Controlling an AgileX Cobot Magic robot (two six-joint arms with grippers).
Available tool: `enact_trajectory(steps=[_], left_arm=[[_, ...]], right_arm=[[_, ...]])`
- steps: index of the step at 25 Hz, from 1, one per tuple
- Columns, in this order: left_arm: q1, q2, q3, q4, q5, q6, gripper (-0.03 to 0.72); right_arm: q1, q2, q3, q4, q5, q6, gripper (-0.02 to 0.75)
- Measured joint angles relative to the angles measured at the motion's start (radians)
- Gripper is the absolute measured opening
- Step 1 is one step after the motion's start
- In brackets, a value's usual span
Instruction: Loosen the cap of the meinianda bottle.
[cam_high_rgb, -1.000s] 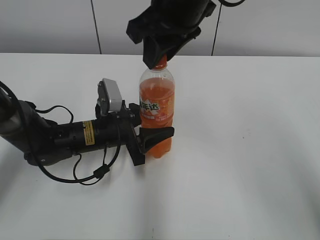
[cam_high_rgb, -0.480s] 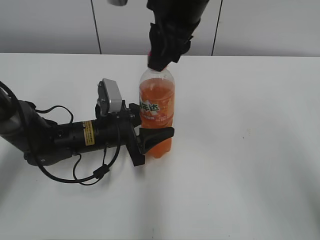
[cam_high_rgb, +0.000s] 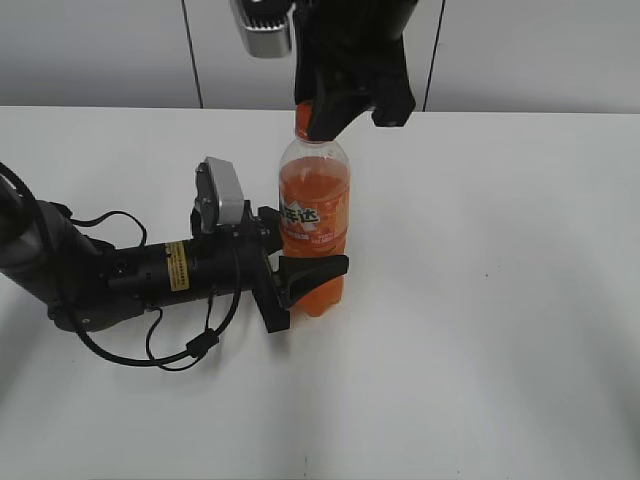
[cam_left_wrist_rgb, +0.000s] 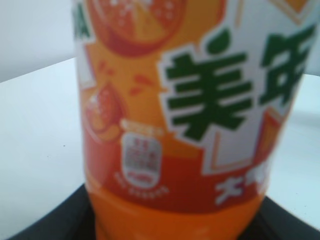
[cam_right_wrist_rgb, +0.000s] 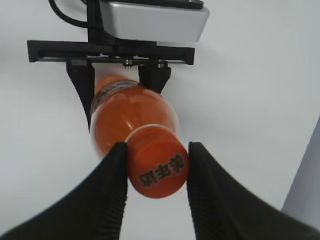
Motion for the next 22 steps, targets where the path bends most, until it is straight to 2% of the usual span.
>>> enact_trajectory(steps=[10, 19, 22], left_arm=[[0.000, 0.000, 0.000, 0.000, 0.000, 0.000, 0.395], [0.000, 0.000, 0.000, 0.000, 0.000, 0.000, 0.395], [0.000, 0.000, 0.000, -0.001, 0.000, 0.000, 0.395]], right_arm=[[0.000, -0.001, 0.000, 0.000, 0.000, -0.205, 0.273], [0.000, -0.001, 0.000, 0.000, 0.000, -0.163, 0.273], [0.000, -0.001, 0.000, -0.001, -0.002, -0.089, 0.335]])
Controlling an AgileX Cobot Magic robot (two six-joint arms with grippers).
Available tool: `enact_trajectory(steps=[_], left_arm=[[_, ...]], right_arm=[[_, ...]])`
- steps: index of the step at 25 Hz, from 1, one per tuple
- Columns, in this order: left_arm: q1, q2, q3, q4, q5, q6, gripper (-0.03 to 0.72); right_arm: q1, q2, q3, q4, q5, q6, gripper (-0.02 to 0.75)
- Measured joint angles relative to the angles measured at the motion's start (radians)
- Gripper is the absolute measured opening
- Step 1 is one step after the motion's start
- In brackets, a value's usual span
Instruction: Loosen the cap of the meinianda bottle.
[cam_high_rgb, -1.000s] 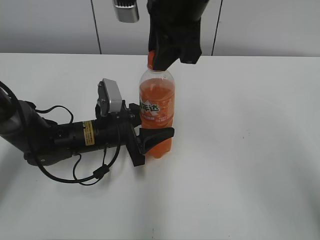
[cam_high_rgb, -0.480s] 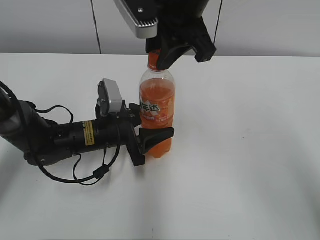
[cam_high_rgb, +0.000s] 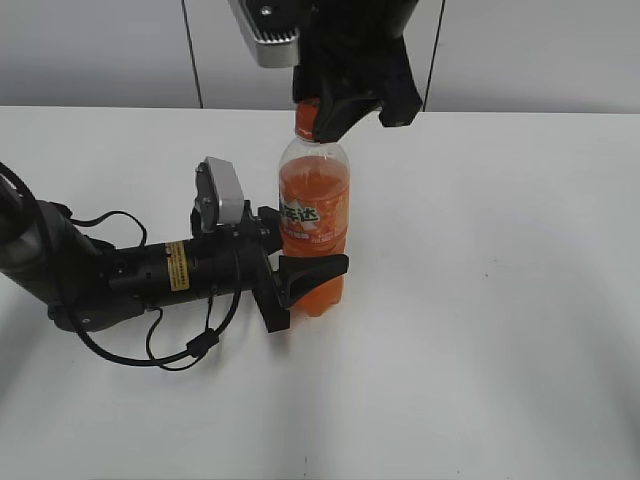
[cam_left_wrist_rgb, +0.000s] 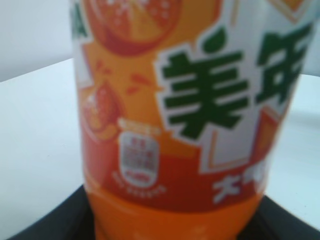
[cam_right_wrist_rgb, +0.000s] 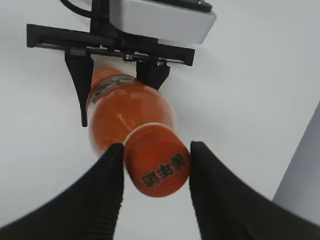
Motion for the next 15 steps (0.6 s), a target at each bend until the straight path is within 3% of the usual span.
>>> enact_trajectory(steps=[5, 11, 15], left_arm=[[0.000, 0.000, 0.000, 0.000, 0.000, -0.001, 0.395], [0.000, 0.000, 0.000, 0.000, 0.000, -0.002, 0.395], [0.000, 0.000, 0.000, 0.000, 0.000, -0.002, 0.395]], right_arm=[[0.000, 0.000, 0.000, -0.002, -0.001, 0.098, 0.431], [0.000, -0.012, 0.000, -0.003, -0.001, 0.223, 0.440], [0.000, -0.041, 0.000, 0.005, -0.001, 0.434, 0.440]])
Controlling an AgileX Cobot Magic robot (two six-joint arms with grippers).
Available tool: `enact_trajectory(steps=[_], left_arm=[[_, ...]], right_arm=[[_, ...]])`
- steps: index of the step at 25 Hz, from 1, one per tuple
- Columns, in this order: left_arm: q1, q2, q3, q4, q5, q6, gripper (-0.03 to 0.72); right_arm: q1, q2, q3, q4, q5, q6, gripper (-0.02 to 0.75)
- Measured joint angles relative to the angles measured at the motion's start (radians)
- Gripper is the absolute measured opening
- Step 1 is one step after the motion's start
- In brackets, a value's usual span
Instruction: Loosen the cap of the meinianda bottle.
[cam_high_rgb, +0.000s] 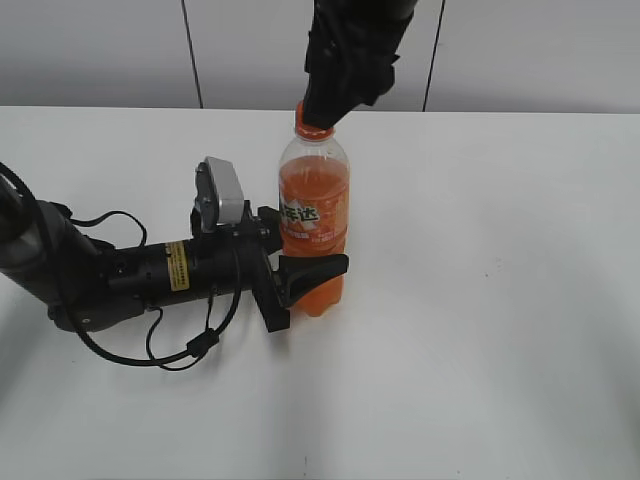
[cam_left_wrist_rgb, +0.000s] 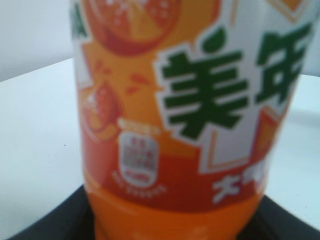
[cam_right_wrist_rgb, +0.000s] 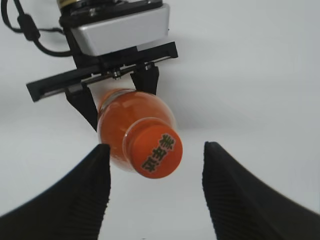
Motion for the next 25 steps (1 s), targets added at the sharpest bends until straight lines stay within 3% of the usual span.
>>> enact_trajectory(steps=[8, 11, 20, 25], left_arm=[[0.000, 0.000, 0.000, -0.001, 0.000, 0.000, 0.395], [0.000, 0.000, 0.000, -0.001, 0.000, 0.000, 0.395], [0.000, 0.000, 0.000, -0.001, 0.000, 0.000, 0.395], [0.000, 0.000, 0.000, -0.001, 0.000, 0.000, 0.395]], right_arm=[[0.000, -0.011, 0.000, 0.021, 0.000, 0.668, 0.440], [0.000, -0.011, 0.000, 0.023, 0.000, 0.828, 0.440], [0.000, -0.011, 0.000, 0.026, 0.000, 1.096, 0.450], [0.000, -0.011, 0.000, 0.026, 0.000, 1.123, 0.558]])
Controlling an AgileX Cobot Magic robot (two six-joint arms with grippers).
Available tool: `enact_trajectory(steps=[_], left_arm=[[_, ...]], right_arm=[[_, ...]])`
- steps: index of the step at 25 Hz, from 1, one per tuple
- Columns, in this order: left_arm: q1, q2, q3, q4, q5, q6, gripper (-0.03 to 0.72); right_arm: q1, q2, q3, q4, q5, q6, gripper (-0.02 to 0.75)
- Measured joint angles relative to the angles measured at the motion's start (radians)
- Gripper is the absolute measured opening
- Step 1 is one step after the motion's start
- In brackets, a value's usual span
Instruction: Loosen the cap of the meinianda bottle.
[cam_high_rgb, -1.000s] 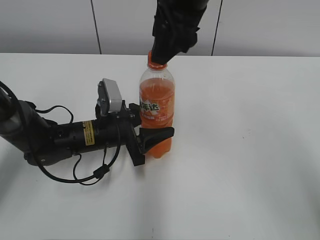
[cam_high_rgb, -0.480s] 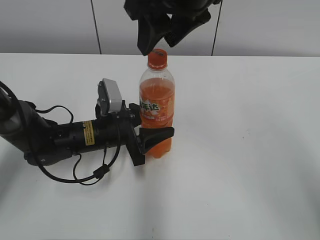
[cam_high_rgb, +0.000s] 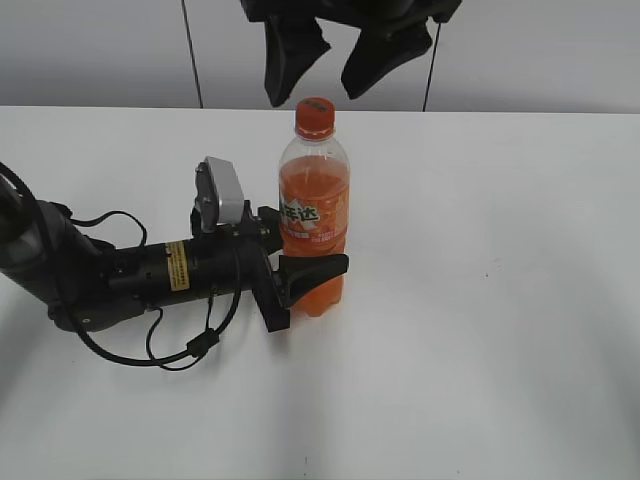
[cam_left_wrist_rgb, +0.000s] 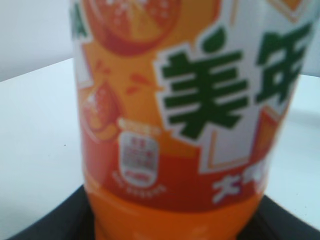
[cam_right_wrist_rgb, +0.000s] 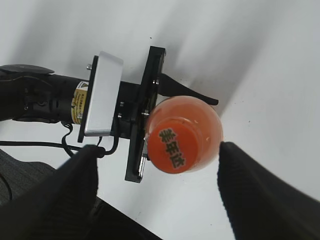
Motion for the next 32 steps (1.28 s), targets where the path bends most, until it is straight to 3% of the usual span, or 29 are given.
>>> enact_trajectory(steps=[27, 32], left_arm=[[0.000, 0.000, 0.000, 0.000, 0.000, -0.001, 0.395], [0.000, 0.000, 0.000, 0.000, 0.000, -0.001, 0.395]], right_arm=[[0.000, 0.042, 0.000, -0.042, 0.000, -0.011, 0.563], [0.000, 0.042, 0.000, -0.043, 0.000, -0.011, 0.508]])
